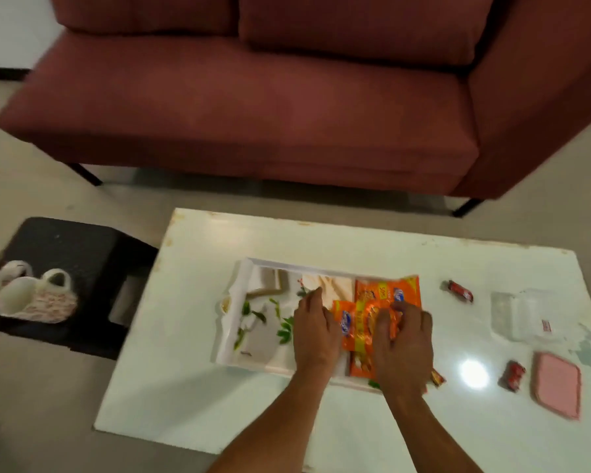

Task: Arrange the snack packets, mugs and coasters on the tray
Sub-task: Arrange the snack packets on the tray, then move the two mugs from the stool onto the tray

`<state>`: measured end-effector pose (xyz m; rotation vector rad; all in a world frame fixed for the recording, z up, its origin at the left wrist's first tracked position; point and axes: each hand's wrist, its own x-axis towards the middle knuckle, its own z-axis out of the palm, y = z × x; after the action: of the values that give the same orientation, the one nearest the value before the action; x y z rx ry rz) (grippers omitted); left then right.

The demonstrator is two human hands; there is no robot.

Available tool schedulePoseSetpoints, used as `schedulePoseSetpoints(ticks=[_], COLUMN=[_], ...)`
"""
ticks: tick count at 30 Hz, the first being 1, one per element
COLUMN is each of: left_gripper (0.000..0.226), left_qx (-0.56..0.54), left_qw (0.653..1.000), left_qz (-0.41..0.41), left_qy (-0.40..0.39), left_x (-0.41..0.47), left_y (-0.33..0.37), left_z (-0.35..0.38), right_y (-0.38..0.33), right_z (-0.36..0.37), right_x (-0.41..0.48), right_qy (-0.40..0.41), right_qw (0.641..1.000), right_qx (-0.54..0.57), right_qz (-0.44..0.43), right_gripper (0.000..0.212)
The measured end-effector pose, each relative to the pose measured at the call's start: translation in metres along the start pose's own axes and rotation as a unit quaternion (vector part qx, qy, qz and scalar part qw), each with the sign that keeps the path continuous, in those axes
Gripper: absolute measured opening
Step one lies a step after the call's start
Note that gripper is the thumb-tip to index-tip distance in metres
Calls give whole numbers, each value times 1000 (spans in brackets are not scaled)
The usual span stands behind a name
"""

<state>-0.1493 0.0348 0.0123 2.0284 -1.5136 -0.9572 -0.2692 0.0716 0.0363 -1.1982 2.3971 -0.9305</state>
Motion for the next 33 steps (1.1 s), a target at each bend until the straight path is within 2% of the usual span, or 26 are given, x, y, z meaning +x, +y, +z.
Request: schedulePoseSetpoints(ticks=[4,9,14,17,24,30,33], left_gripper=[42,42,35,38,39,39,43], left_qx=[-4,17,45,59,59,69,82], left_qw=[999,992,979,971,959,965,971], left_qz=[9,2,-14,-22,-57,-103,-125], left_qy=[47,129,200,231,271,230,186], left_x=[4,-12,-33,-39,-26,15,35], left_y=[37,80,92,81,5,-105,-155], left_z=[-86,-223,-351,-412,-519,-576,-590], right_y=[-84,-206,-321,-379,-473,-526,-536], right_z=[-13,-38,-59,-62,-10,90,141], right_x=[-2,-20,-61,-91,-170,-234,-258], right_qy=[-94,-239,-314,-344,-399,-417,-414], right_qw=[989,949,903,873,835,833,849], right_qx=[53,60,67,72,63,18,-40], right_qz=[-104,-195,-285,-338,-375,-363,-327], right_gripper=[10,20,23,23,22,27,36])
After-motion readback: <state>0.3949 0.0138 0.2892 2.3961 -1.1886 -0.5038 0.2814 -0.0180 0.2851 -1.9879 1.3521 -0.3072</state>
